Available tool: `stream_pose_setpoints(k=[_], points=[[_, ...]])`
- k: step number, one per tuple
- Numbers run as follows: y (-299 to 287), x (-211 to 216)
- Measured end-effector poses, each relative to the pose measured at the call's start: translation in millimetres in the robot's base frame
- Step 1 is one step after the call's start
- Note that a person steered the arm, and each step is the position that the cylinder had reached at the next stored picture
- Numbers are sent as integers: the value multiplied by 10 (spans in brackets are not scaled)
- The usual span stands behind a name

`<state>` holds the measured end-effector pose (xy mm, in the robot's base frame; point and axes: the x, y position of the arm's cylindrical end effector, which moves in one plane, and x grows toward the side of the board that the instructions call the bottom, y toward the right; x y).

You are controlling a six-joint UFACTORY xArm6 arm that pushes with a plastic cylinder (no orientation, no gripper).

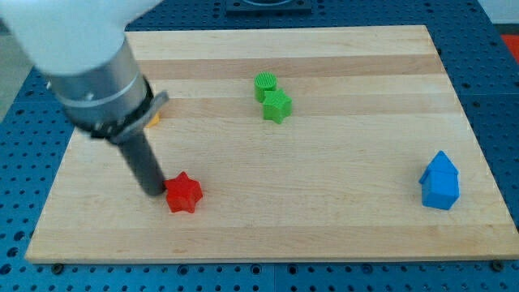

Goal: Move the red star to the left of the triangle

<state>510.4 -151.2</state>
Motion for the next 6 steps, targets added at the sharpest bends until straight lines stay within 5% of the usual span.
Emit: stream_pose_setpoints(k=[1, 2, 3, 5, 6], points=[[33, -25], [-528, 394], [161, 515], [1009, -122], [1687, 61]])
